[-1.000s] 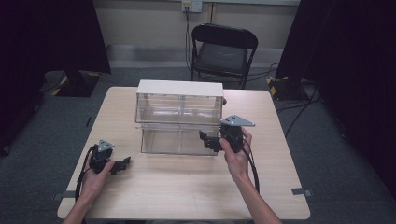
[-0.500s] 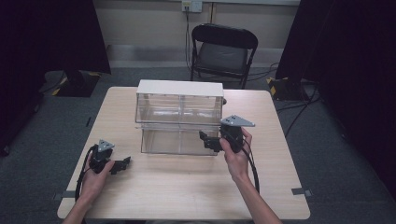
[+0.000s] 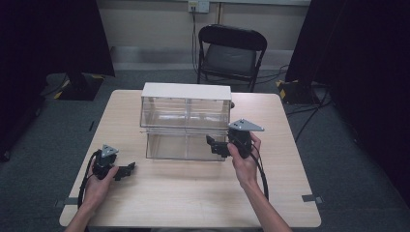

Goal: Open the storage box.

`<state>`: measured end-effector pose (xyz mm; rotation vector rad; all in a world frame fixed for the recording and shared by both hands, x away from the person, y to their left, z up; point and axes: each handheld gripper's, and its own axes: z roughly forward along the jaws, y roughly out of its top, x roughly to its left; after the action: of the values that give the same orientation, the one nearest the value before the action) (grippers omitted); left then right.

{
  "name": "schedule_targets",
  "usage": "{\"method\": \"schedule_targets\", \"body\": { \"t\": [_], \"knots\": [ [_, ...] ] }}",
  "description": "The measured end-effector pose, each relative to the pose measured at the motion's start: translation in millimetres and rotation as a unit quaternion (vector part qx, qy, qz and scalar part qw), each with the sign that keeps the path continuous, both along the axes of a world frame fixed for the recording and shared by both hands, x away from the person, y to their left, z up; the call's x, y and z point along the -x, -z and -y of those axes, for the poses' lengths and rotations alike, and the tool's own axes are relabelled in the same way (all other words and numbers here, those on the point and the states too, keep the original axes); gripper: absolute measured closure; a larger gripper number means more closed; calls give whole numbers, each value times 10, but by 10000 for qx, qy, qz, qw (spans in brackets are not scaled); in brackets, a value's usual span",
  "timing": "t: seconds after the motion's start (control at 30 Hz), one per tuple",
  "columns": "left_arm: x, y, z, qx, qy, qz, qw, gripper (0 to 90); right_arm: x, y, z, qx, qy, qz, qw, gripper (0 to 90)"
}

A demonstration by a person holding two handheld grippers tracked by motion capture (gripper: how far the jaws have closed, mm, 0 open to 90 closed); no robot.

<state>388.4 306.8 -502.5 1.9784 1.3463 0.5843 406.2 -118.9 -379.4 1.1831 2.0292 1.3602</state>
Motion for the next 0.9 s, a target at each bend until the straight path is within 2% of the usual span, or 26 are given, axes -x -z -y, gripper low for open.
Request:
{"method": "schedule_targets", "body": {
  "t": [0.9],
  "knots": [
    [0,0,0,0,-1,1,10000,106,7,-10,8,-49,-12,3,10000,138]
  ]
}}
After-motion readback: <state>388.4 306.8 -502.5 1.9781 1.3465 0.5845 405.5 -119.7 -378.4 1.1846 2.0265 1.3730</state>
